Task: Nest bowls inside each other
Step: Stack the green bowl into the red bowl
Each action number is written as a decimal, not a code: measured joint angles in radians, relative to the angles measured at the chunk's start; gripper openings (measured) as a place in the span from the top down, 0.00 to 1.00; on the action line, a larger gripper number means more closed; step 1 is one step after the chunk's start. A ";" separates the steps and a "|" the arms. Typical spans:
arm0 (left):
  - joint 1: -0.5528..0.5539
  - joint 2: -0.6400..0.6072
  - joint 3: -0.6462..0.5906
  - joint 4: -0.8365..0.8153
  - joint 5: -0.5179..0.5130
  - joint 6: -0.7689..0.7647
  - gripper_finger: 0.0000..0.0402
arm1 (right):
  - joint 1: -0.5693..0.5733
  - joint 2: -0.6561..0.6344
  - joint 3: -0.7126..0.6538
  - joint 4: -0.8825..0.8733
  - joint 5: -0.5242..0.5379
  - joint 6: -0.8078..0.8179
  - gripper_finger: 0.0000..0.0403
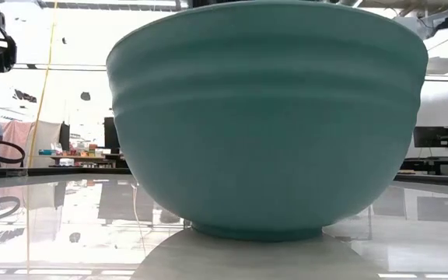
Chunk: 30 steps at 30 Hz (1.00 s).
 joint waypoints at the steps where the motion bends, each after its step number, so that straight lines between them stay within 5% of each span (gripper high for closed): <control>1: 0.000 -0.001 0.000 -0.001 0.007 0.019 0.63 | -0.001 0.015 0.001 0.029 -0.011 0.014 0.67; 11: 0.000 -0.001 0.000 -0.023 -0.018 0.064 0.63 | 0.014 0.098 0.003 0.028 -0.047 0.144 0.70; 20: 0.000 -0.001 0.000 -0.046 -0.117 0.052 0.63 | 0.022 0.069 0.003 -0.025 -0.044 0.225 0.96; 30: 0.000 -0.001 0.000 -0.092 -0.309 -0.016 0.63 | -0.061 0.067 0.163 -0.096 0.074 0.287 0.97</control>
